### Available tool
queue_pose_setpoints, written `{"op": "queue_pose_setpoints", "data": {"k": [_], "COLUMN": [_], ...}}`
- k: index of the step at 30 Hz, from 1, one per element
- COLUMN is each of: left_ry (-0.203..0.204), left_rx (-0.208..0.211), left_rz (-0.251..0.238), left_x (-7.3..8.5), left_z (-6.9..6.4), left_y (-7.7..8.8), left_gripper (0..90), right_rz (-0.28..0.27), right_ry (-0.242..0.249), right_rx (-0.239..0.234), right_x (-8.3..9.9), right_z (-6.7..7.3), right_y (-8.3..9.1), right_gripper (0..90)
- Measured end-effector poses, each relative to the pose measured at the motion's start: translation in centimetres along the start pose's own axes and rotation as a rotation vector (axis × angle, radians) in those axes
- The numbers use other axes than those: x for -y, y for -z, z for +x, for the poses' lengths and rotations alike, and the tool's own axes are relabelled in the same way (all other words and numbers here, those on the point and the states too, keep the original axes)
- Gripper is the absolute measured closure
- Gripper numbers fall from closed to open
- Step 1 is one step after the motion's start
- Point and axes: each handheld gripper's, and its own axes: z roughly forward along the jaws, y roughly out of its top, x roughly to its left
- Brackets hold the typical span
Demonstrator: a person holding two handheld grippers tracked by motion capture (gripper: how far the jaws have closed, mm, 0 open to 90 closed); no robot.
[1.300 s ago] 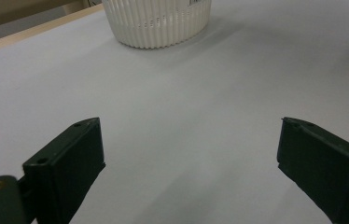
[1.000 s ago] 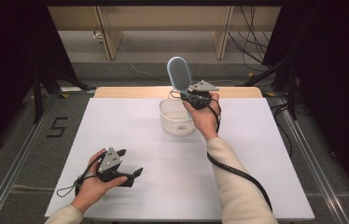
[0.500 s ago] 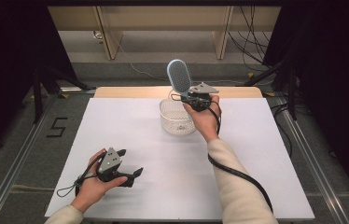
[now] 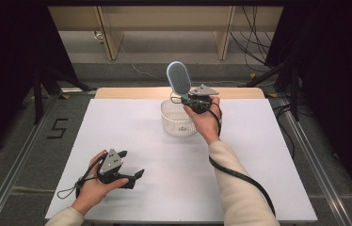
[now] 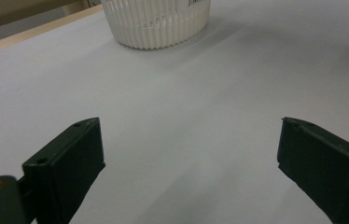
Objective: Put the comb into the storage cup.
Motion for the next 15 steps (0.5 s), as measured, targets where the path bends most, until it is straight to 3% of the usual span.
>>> {"op": "queue_pose_setpoints", "data": {"k": [15], "left_ry": [0.000], "left_rx": [0.000], "left_rz": [0.001], "left_x": [0.00], "left_z": [-0.01], "left_y": [-0.03], "left_gripper": [6.7], "right_rz": [0.014], "right_ry": [0.003], "right_rx": [0.002], "right_x": [0.37], "right_z": [-0.12], "right_y": [-0.10], "right_gripper": [70.0]}}
